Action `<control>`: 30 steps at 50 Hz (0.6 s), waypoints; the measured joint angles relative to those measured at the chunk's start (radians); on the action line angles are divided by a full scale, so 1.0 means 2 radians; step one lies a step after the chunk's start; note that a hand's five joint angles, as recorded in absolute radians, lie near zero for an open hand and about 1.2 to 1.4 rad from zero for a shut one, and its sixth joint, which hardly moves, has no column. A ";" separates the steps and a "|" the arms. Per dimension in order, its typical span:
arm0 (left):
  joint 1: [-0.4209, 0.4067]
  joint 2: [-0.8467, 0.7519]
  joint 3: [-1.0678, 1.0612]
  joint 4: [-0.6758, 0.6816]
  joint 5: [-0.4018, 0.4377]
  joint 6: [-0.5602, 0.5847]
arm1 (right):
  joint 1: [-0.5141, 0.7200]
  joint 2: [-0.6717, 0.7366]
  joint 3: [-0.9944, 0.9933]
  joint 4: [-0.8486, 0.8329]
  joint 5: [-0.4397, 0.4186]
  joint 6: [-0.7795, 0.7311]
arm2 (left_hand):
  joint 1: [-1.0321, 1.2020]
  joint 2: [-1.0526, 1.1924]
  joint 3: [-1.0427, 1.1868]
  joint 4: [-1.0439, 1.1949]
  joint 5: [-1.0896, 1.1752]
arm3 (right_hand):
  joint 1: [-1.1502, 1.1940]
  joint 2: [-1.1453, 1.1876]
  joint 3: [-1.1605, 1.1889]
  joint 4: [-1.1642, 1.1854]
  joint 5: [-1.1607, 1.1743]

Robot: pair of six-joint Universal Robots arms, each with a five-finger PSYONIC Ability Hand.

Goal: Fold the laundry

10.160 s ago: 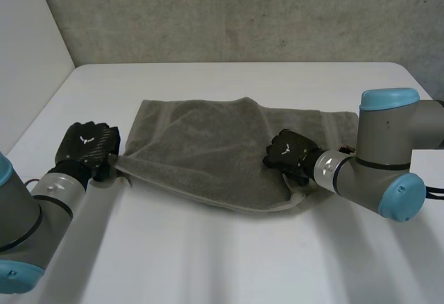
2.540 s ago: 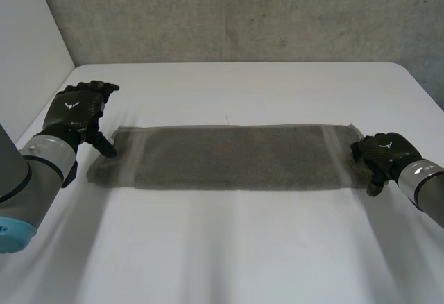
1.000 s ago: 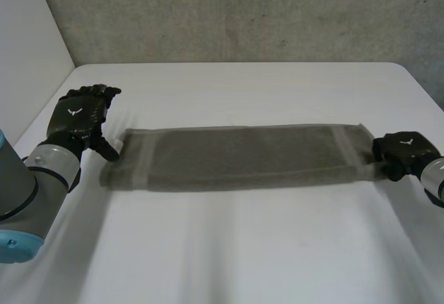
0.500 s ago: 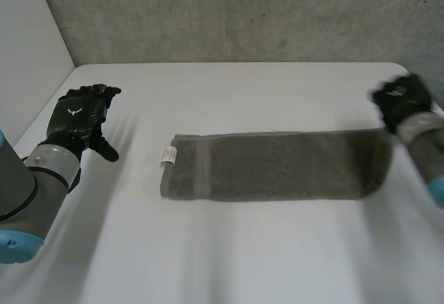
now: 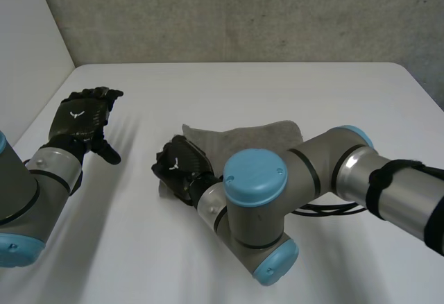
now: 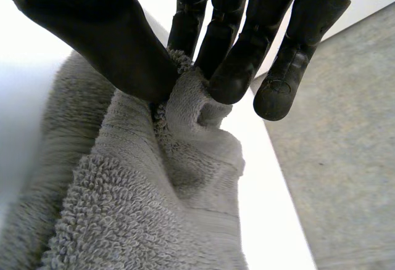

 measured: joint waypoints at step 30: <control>-0.009 -0.005 -0.002 0.000 0.000 0.000 | -0.077 -0.133 0.075 0.107 -0.054 0.160 | 0.000 0.000 0.000 0.000 0.000 | -0.546 -0.536 -0.552 -0.541 -0.549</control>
